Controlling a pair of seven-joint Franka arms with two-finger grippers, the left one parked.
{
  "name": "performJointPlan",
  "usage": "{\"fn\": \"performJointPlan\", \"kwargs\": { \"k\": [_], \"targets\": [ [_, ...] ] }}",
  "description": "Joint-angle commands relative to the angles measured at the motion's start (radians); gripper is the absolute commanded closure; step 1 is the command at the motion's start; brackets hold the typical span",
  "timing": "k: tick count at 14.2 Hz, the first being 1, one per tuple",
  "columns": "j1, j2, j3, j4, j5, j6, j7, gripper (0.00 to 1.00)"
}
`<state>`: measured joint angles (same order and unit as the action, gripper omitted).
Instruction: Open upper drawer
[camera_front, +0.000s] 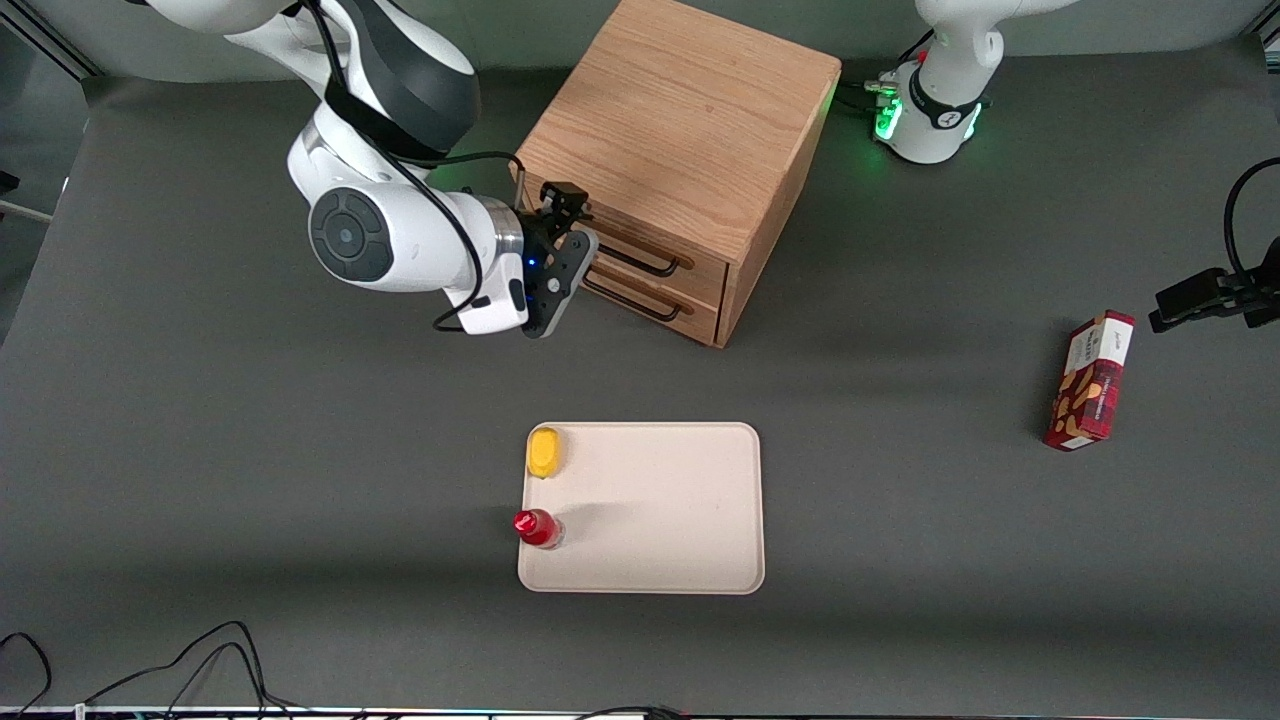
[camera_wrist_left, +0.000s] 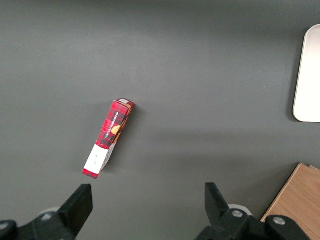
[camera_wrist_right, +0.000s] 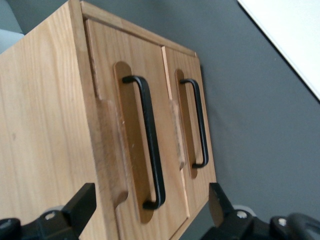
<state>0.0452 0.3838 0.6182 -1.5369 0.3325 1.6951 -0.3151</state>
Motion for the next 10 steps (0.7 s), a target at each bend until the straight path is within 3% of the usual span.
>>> {"fn": "performJointPlan", "kwargs": {
  "k": [1, 5, 10],
  "targets": [
    [0.016, -0.005, 0.009, -0.061, -0.013, 0.093, -0.033, 0.00],
    [0.024, 0.024, 0.009, -0.074, -0.053, 0.139, -0.036, 0.00],
    [0.027, 0.029, 0.018, -0.134, -0.056, 0.228, -0.036, 0.00]
  ]
}}
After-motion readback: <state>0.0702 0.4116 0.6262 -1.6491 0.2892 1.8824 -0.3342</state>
